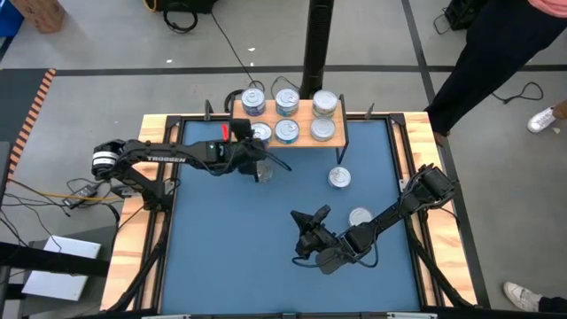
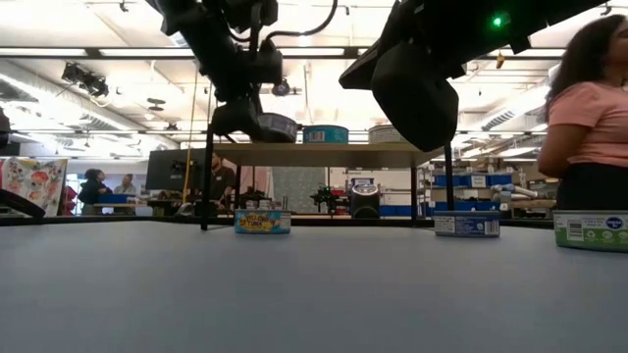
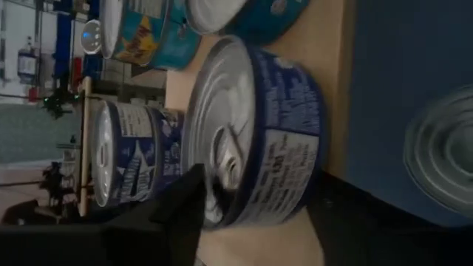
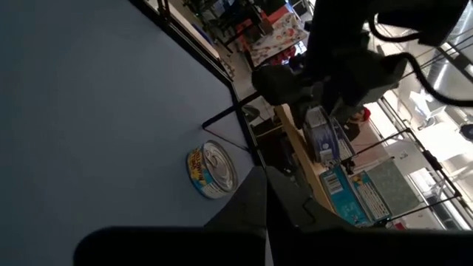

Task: Stack canned seafood by type on shelf
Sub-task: Put the blue tuna can on the shelf aligned with the other blue tuna can

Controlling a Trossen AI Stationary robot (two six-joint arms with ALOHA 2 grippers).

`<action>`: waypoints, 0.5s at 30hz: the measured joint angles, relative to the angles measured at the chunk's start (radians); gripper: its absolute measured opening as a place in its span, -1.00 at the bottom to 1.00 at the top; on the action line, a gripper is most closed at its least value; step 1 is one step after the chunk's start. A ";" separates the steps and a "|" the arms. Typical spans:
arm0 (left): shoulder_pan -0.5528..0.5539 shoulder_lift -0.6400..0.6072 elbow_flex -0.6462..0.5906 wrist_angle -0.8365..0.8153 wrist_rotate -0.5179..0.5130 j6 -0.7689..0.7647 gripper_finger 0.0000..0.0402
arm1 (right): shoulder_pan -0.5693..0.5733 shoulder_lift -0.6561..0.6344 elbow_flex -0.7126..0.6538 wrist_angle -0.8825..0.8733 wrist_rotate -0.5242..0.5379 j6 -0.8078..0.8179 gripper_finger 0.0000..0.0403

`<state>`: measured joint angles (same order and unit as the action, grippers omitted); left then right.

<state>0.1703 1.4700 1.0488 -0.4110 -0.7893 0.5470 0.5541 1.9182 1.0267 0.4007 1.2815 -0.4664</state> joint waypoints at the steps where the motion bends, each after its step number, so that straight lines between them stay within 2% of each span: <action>1: 0.000 -0.001 0.000 0.002 0.005 0.000 0.17 | 0.000 0.000 0.000 0.000 0.000 0.000 -0.98; 6: 0.006 -0.003 0.001 0.013 0.006 -0.001 0.27 | 0.000 0.000 0.000 -0.001 0.000 0.000 -0.98; 15: 0.039 -0.003 0.002 -0.006 -0.002 -0.001 0.15 | 0.000 0.000 0.000 -0.004 0.000 -0.003 -0.98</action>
<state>0.2096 1.4670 1.0508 -0.4168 -0.7916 0.5457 0.5541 1.9186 1.0267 0.3969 1.2816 -0.4692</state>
